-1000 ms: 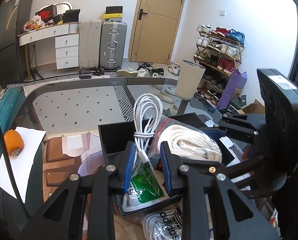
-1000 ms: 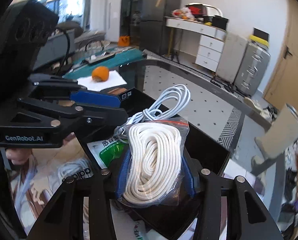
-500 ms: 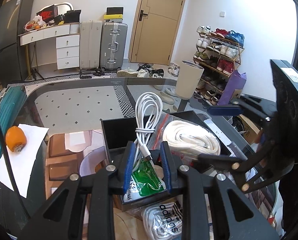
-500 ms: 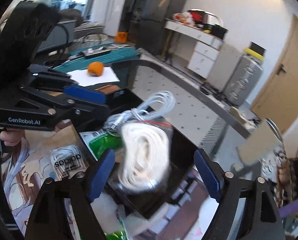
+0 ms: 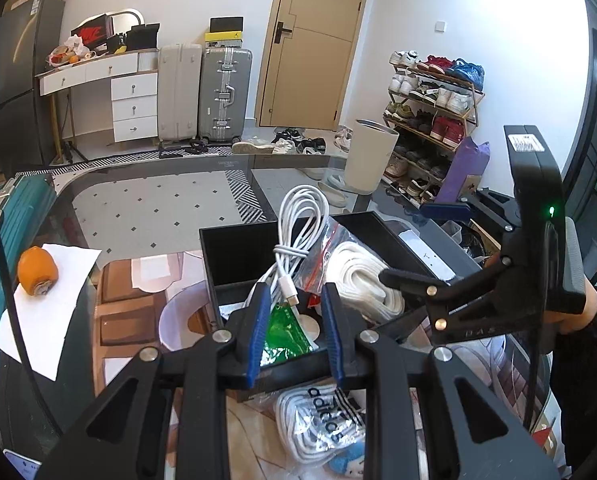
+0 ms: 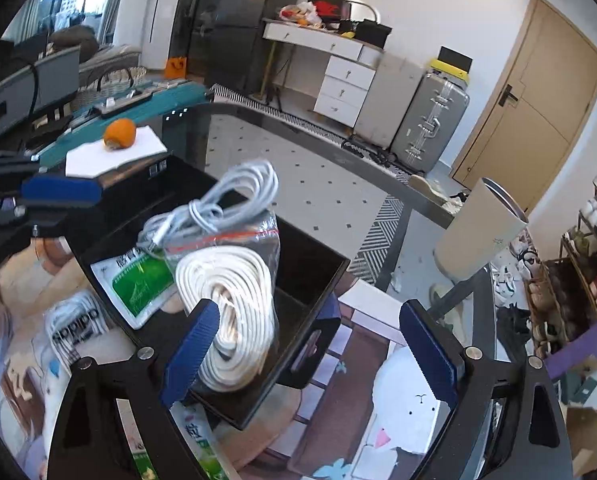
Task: Organize soft objects
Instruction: 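Lower the cable and rope coil into the box and open both grippers, then withdraw both tools from the box toward the remaining pile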
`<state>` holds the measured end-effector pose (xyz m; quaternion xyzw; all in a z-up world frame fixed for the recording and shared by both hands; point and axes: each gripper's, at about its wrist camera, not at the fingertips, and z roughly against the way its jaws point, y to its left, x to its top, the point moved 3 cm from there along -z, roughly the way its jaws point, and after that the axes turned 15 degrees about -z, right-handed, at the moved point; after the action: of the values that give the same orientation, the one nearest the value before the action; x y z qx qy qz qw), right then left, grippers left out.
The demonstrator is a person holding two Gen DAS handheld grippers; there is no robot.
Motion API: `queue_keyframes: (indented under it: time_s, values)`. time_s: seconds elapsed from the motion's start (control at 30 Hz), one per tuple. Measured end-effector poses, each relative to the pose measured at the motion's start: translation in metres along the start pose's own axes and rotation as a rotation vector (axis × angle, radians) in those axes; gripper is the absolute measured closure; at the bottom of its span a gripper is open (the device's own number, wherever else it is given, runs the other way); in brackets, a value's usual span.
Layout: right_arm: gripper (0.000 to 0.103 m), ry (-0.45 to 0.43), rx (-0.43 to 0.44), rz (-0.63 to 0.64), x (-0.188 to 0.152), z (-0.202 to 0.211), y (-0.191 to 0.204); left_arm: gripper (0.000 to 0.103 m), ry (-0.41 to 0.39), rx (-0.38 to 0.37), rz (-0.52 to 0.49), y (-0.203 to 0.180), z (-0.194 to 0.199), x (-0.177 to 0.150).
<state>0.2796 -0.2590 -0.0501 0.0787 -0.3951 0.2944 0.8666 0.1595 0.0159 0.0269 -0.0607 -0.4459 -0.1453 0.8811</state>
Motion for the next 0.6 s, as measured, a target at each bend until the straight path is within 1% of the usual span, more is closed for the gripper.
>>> queue_keyframes:
  time_s: [0.03,0.13,0.17,0.27,0.3,0.37,0.43,0.47,0.5,0.6]
  values:
    - [0.010,-0.011,0.009,-0.011,0.000,0.003,0.001,0.079,0.000,0.002,-0.002,0.000,0.001,-0.001]
    - [0.006,-0.027,0.024,-0.058,-0.004,0.014,0.000,0.077,0.008,0.021,-0.016,-0.002,0.005,-0.005]
    - [0.004,-0.038,0.030,-0.084,-0.006,0.021,-0.001,0.075,0.008,0.027,-0.020,-0.003,0.006,-0.006]
    - [0.001,-0.063,0.065,-0.171,-0.015,0.038,-0.006,0.055,0.015,0.038,-0.020,-0.007,0.009,-0.012]
    - [0.001,-0.072,0.073,-0.196,-0.019,0.044,-0.007,0.051,0.013,0.044,-0.022,-0.008,0.011,-0.014]
    - [0.001,-0.082,0.104,-0.250,-0.028,0.055,-0.009,0.049,0.006,0.053,-0.027,-0.010,0.016,-0.017]
    - [0.001,-0.093,0.123,-0.292,-0.037,0.065,-0.011,0.044,0.007,0.063,-0.035,-0.013,0.020,-0.021]
    - [0.001,-0.098,0.132,-0.311,-0.042,0.070,-0.012,0.038,0.009,0.071,-0.040,-0.015,0.021,-0.022]
    - [0.001,-0.098,0.138,-0.326,-0.046,0.073,-0.012,0.029,0.009,0.076,-0.042,-0.016,0.023,-0.025]
    - [0.001,-0.094,0.144,-0.342,-0.059,0.082,-0.009,0.014,-0.009,0.082,-0.030,-0.017,0.033,-0.032]
